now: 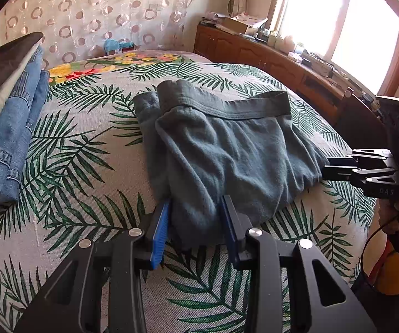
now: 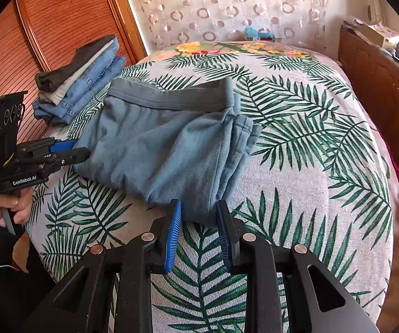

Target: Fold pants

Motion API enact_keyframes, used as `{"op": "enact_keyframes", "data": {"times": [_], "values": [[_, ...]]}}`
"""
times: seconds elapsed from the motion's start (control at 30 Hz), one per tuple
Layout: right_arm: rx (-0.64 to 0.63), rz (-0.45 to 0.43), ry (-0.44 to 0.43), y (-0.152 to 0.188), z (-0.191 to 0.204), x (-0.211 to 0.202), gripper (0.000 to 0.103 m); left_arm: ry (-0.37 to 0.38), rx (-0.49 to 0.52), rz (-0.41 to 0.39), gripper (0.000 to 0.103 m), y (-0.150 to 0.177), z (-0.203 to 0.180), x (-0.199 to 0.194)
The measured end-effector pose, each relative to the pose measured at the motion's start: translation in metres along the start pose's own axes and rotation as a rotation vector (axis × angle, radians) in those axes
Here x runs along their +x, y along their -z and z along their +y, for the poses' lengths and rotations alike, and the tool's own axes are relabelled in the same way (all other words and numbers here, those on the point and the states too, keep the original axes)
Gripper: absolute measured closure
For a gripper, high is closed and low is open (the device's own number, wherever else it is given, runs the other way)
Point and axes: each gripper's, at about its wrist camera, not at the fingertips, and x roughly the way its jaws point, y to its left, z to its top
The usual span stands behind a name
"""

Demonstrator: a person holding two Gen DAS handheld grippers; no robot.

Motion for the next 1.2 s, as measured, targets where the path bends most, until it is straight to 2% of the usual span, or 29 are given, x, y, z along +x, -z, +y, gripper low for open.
{"op": "enact_keyframes", "data": {"times": [0.07,0.1,0.17,0.27,0.47,0.6,0.83,1.03,1.2], "values": [[-0.005,-0.001,0.0,0.0,0.001,-0.001,0.078,0.001,-0.003,0.001,0.066,0.0,0.0,-0.001],[-0.008,-0.003,0.0,-0.001,0.001,-0.001,0.087,0.001,-0.004,0.001,0.066,0.0,0.0,-0.001],[-0.023,-0.01,-0.006,-0.001,0.001,-0.004,0.094,-0.001,-0.006,0.001,0.066,0.0,0.001,0.0],[-0.047,-0.04,0.017,0.003,-0.002,-0.014,0.098,0.001,-0.007,0.002,0.066,0.0,0.001,-0.001],[-0.017,-0.032,0.043,0.013,-0.018,-0.02,0.101,-0.002,-0.005,0.002,0.066,-0.001,0.003,0.001],[-0.015,-0.037,0.029,0.014,-0.014,-0.02,0.101,-0.009,-0.001,0.001,0.066,-0.001,0.003,0.002],[-0.034,-0.041,0.058,0.007,-0.012,-0.025,0.101,-0.01,-0.001,0.001,0.066,-0.001,0.003,0.002],[-0.033,-0.093,0.065,0.001,-0.01,-0.049,0.101,-0.012,-0.003,0.001,0.065,0.0,0.002,0.003],[-0.036,-0.118,0.066,-0.005,-0.001,-0.045,0.101,-0.02,-0.006,0.001,0.062,0.0,0.001,0.003]]}}
